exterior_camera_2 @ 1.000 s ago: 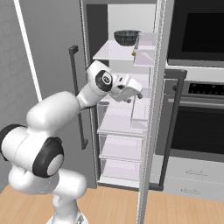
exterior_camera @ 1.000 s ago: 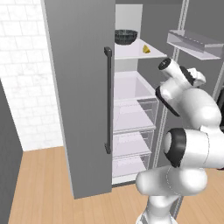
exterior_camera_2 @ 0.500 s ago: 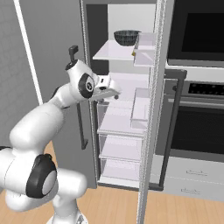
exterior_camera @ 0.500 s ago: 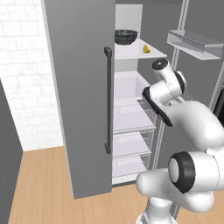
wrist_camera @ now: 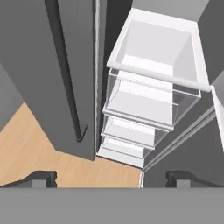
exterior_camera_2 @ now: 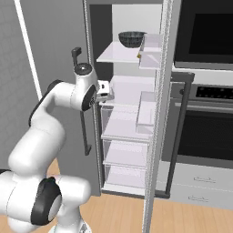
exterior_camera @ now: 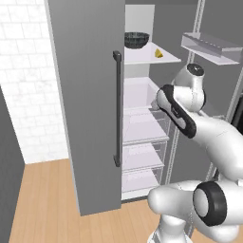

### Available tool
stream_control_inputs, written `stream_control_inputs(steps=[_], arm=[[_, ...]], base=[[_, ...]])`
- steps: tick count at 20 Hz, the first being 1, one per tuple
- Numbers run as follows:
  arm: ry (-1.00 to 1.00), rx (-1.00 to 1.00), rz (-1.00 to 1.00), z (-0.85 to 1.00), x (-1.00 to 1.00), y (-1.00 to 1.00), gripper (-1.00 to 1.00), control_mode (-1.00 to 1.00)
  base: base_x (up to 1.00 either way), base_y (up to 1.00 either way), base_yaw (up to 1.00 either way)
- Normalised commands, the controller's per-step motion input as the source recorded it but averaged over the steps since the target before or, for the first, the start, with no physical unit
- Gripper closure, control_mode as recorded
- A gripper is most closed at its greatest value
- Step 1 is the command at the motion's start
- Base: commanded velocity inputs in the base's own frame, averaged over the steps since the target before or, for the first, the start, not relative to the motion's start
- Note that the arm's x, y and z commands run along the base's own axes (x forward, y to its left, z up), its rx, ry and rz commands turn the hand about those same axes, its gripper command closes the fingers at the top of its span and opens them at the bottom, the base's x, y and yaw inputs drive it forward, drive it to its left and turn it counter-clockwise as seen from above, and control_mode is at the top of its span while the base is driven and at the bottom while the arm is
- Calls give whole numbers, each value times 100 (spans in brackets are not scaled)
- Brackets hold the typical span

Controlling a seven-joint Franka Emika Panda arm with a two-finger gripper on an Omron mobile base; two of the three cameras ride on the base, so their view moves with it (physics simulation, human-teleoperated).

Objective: Grab a lemon wedge from the fridge and one ice cube from the ice bowl, and put them in the glass of lemonade.

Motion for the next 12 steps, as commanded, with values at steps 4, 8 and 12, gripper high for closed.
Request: stream_control_inputs(steps=[4, 8, 12], arm=[[-9, 11, 17, 54, -93, 0, -100, -100], [4, -2, 4, 77, -93, 9, -100, -100], [8, -5, 0, 55, -100, 15, -100, -100]], base=[[0, 0, 0], [0, 0, 0], [0, 0, 0]])
